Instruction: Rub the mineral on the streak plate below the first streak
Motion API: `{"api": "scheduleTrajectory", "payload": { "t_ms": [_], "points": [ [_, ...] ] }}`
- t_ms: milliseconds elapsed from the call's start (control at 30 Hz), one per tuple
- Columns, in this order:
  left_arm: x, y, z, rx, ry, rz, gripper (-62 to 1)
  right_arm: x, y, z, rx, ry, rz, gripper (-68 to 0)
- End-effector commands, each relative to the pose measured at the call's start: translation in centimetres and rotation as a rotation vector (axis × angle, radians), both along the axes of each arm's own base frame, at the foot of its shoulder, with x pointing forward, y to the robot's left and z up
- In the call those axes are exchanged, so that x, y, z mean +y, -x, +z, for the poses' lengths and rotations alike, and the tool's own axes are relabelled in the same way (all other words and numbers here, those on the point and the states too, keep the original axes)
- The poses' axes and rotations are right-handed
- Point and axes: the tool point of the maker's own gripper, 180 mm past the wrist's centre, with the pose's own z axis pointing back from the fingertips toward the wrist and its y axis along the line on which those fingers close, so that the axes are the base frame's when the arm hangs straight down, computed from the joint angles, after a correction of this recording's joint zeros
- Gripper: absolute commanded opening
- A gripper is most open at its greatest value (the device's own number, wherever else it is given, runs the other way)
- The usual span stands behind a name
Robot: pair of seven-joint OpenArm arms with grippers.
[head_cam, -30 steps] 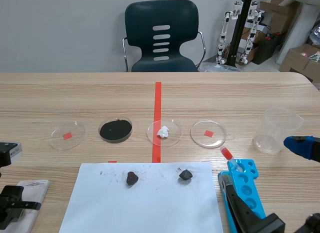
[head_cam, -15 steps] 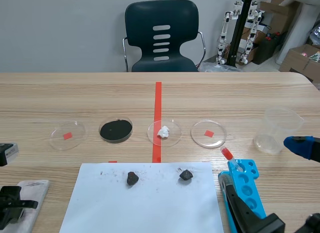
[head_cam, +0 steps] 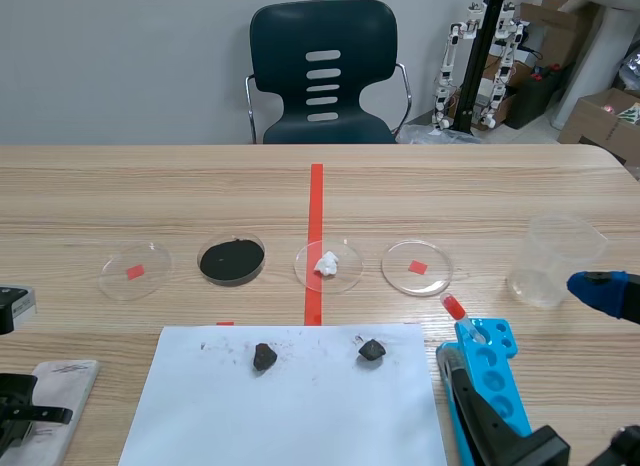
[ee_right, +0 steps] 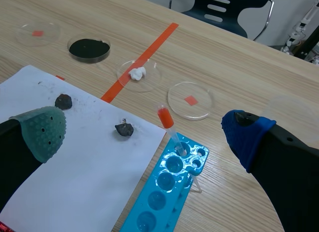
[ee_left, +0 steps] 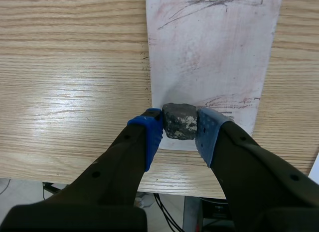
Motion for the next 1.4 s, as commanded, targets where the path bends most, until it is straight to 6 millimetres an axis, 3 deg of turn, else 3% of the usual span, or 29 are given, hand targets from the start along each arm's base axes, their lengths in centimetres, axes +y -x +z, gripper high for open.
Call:
{"api": "scheduleTrajectory", "payload": {
  "t_ms": [0, 167, 367, 467, 600, 867, 1067, 1367],
  "points": [
    [1.1, 0.9, -0.3, 0.032, -0.033, 0.015, -54.3, 0.1, -0.3, 0.6, -0.026, -0.009, 0.006, 0.4],
    [0.8, 0.9, -0.4, 0.032, -0.018, 0.019, -54.3, 0.1, -0.3, 0.6, -0.026, -0.009, 0.006, 0.4],
    [-2.7, 0.6, -0.6, 0.016, 0.179, -0.004, -54.3, 0.1, -0.3, 0.6, -0.026, -0.009, 0.006, 0.4],
    [-3.1, 0.6, -0.5, 0.016, 0.201, -0.004, -54.3, 0.1, -0.3, 0.6, -0.026, -0.009, 0.006, 0.4],
    [-2.6, 0.6, -0.6, 0.016, 0.169, -0.013, -54.3, 0.1, -0.3, 0.6, -0.026, -0.009, 0.006, 0.4],
    [0.9, 0.9, -0.4, 0.035, -0.03, -0.001, -54.3, 0.1, -0.3, 0.6, -0.026, -0.009, 0.006, 0.4],
    [1.2, 0.9, -0.3, 0.036, -0.048, -0.006, -54.3, 0.1, -0.3, 0.6, -0.026, -0.009, 0.006, 0.4],
    [-2.8, 0.5, -0.5, 0.012, 0.182, -0.015, -54.3, 0.1, -0.3, 0.6, -0.026, -0.009, 0.006, 0.4]
  ]
}}
